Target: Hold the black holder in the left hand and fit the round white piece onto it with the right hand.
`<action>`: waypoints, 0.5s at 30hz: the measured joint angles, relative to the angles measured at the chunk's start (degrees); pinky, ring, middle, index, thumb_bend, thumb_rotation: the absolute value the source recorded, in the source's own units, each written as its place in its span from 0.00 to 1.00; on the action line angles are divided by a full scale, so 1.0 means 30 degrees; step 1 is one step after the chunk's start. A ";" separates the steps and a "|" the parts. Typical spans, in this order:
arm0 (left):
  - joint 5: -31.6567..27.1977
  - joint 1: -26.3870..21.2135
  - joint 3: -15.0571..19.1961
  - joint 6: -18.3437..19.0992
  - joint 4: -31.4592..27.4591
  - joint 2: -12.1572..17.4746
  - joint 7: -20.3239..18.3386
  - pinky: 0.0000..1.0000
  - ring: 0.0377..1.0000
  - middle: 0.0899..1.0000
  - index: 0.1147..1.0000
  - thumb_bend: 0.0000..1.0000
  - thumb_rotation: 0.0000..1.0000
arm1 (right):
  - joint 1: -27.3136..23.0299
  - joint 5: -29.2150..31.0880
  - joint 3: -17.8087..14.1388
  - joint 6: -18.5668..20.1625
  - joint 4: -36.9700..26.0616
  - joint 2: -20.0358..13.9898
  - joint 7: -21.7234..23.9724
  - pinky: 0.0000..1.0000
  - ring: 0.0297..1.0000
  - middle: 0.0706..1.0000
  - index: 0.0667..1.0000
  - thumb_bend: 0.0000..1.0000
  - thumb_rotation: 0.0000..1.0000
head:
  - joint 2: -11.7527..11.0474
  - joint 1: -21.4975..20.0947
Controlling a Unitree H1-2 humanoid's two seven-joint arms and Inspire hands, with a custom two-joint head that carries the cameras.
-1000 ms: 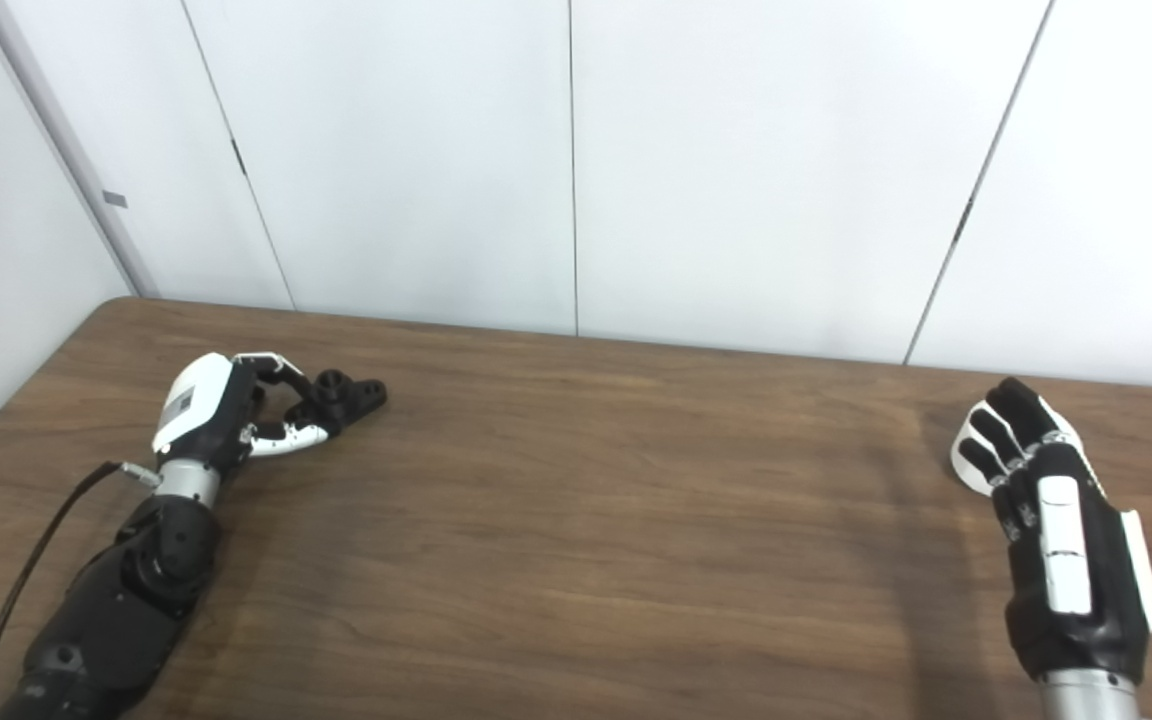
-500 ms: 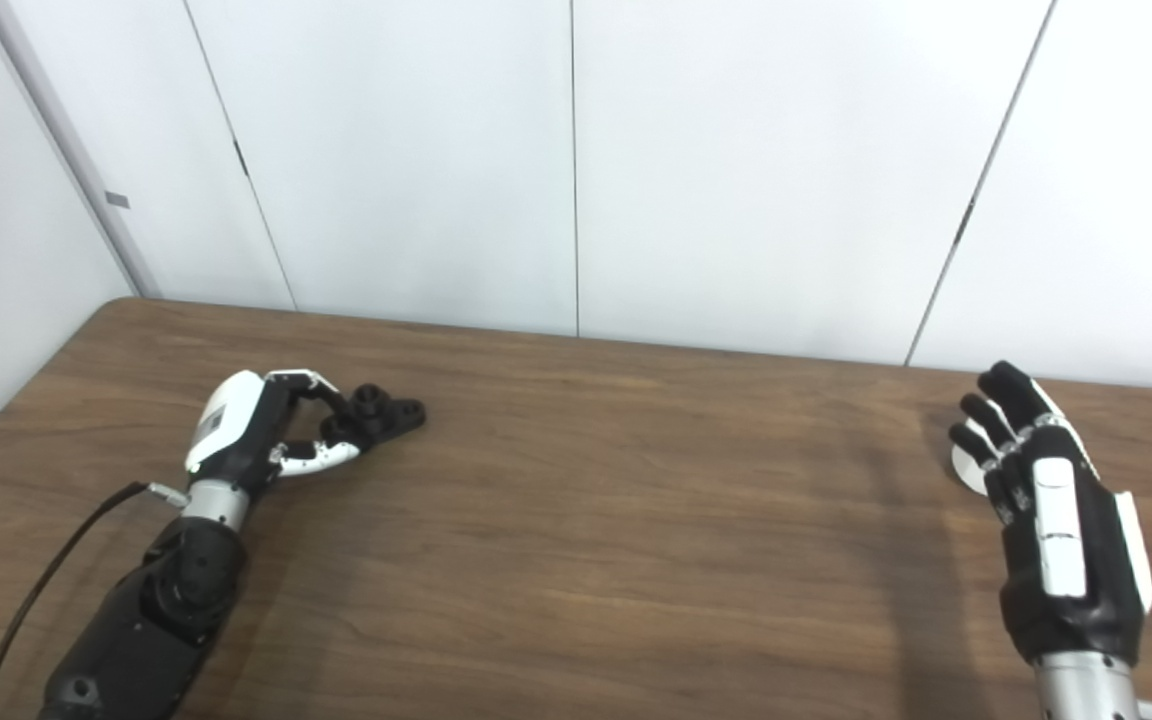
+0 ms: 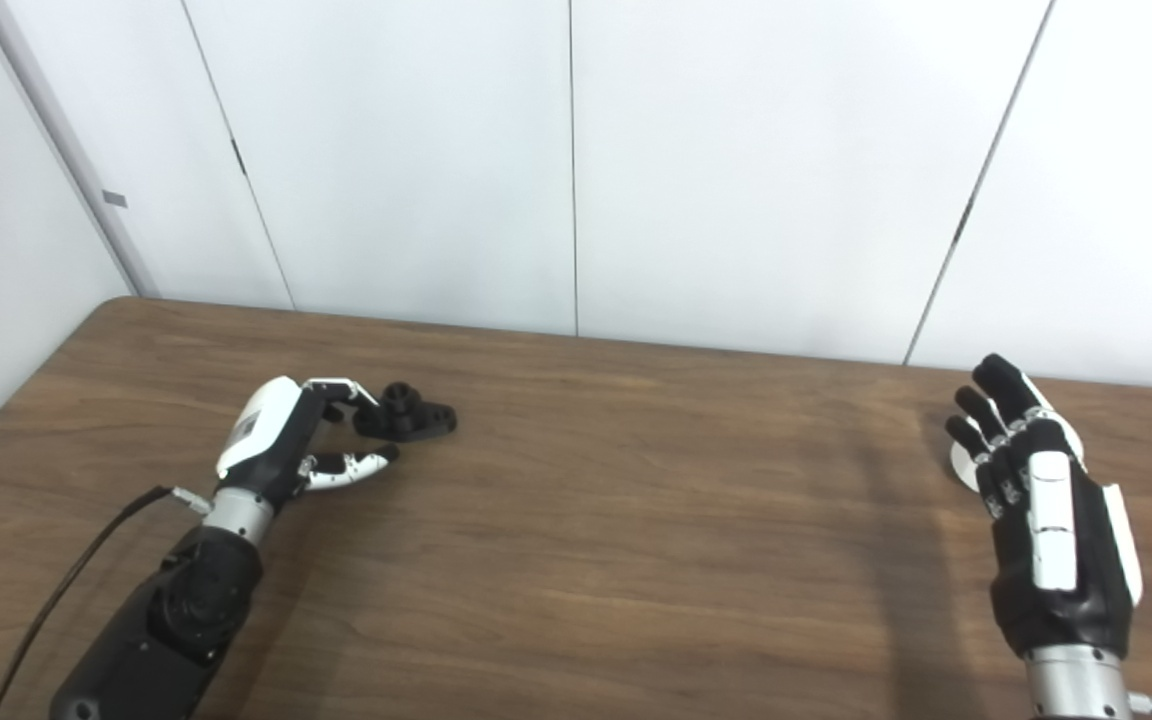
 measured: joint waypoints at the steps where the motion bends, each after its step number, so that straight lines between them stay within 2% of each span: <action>1: 0.0028 0.0043 -0.0043 0.0161 -0.0202 -0.0076 -0.0111 0.72 0.77 0.66 0.42 0.52 0.05 | -0.0038 -0.0069 0.0019 0.0000 0.0000 0.0000 -0.0009 0.88 0.90 0.90 0.86 0.34 0.89 | 0.0000 0.0000; 6: 0.0030 0.0152 -0.0194 0.0201 -0.0501 -0.0318 -0.0493 0.74 0.78 0.67 0.42 0.52 0.06 | -0.0198 -0.0149 0.0037 0.0022 -0.0144 0.0009 -0.0041 0.87 0.89 0.89 0.85 0.34 0.87 | -0.0058 -0.0029; 10: 0.0016 0.0146 -0.0006 0.0151 -0.0481 -0.0387 -0.0434 0.70 0.77 0.72 0.43 0.52 0.07 | -0.0201 -0.0163 0.0039 0.0165 -0.0406 0.0062 -0.0094 0.86 0.88 0.89 0.85 0.34 0.87 | -0.0088 -0.0059; 11: 0.0017 0.0140 0.0060 0.0142 -0.0478 -0.0413 -0.0388 0.70 0.78 0.74 0.52 0.72 0.12 | -0.0201 -0.0188 0.0040 0.0194 -0.0477 0.0088 -0.0109 0.85 0.88 0.89 0.85 0.34 0.87 | -0.0146 0.0057; 12: 0.0016 0.0141 0.0115 0.0144 -0.0472 -0.0442 -0.0338 0.71 0.80 0.78 0.63 0.85 0.17 | -0.0201 -0.0204 0.0041 0.0208 -0.0534 0.0105 -0.0134 0.86 0.89 0.89 0.85 0.35 0.87 | -0.0146 0.0059; 15: 0.0003 0.0149 0.0227 0.0126 -0.0420 -0.0491 -0.0222 0.73 0.84 0.85 0.79 0.94 0.22 | -0.0198 -0.0221 0.0014 0.0227 -0.0549 0.0103 -0.0190 0.86 0.89 0.89 0.85 0.35 0.87 | -0.0146 0.0059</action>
